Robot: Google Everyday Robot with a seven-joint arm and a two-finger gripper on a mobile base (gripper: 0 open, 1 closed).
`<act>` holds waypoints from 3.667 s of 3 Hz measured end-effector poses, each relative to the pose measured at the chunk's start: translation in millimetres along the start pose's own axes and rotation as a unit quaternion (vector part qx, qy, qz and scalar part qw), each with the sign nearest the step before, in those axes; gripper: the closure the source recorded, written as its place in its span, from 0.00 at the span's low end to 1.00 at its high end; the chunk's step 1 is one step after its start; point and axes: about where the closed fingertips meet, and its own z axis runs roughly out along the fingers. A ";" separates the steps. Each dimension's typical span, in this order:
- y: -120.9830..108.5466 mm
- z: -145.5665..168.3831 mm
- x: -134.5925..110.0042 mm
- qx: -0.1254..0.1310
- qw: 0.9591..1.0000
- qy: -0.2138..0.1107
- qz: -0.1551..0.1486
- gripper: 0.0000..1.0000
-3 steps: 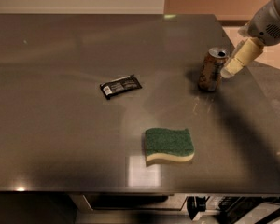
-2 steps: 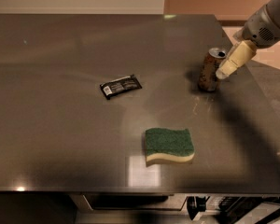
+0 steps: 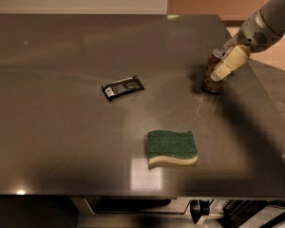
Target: Move orange can near rxbar chocolate
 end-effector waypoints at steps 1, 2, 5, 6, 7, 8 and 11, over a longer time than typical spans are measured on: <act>3.0 1.8 -2.0 -0.010 1.000 -0.002 0.000 0.41; 13.2 -1.1 -21.1 -0.029 0.999 -0.016 -0.012 0.73; 64.7 28.7 -129.1 -0.100 0.987 -0.067 -0.105 1.00; 79.6 50.9 -150.5 -0.125 0.982 -0.068 -0.127 1.00; 87.2 69.6 -155.7 -0.141 0.979 -0.057 -0.137 1.00; 89.8 79.3 -155.9 -0.145 0.978 -0.047 -0.144 1.00; 98.0 86.2 -150.7 -0.138 0.975 -0.050 -0.169 0.36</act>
Offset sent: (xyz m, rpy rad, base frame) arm -0.0111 0.0160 0.0174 0.0499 0.0352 0.0478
